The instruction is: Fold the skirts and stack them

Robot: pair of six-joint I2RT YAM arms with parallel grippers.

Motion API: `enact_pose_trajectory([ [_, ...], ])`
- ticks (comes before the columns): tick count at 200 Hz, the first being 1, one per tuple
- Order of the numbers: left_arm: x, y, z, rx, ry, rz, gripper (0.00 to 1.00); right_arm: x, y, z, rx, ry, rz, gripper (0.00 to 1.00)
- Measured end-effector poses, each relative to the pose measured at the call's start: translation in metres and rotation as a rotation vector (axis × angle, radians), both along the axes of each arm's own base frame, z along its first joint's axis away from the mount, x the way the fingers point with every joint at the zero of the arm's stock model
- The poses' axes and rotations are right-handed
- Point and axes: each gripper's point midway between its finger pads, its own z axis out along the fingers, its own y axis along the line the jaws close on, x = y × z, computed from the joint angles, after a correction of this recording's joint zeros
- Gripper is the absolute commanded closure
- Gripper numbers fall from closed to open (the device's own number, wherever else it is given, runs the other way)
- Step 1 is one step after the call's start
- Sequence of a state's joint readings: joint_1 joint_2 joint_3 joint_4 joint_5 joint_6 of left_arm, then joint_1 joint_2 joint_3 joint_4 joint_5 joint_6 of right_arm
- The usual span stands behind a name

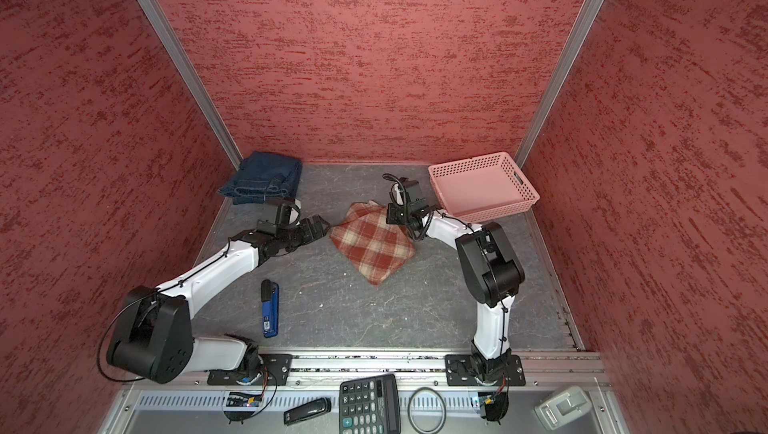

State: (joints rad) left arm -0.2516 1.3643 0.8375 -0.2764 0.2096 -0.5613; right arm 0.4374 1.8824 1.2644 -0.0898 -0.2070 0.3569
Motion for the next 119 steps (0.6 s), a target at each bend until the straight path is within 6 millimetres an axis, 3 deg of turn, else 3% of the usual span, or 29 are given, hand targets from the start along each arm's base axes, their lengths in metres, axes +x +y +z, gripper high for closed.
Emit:
enact_pose_trajectory([
  [31,0.010,0.018,0.016,-0.015,-0.022,0.050,0.00,0.013,0.012,0.073,0.038,-0.164,0.055,1.00],
  [75,0.028,0.044,0.058,-0.047,-0.100,0.112,0.00,0.043,0.011,0.198,0.002,-0.446,0.041,1.00],
  [92,0.031,0.057,0.070,-0.057,-0.116,0.143,0.00,0.052,0.010,0.256,-0.029,-0.551,0.031,1.00],
  [107,0.035,0.070,0.081,-0.063,-0.127,0.172,0.00,0.053,0.009,0.308,-0.058,-0.663,0.016,1.00],
  [119,0.036,0.079,0.091,-0.070,-0.143,0.190,0.00,0.046,0.010,0.338,-0.081,-0.725,0.010,1.00],
])
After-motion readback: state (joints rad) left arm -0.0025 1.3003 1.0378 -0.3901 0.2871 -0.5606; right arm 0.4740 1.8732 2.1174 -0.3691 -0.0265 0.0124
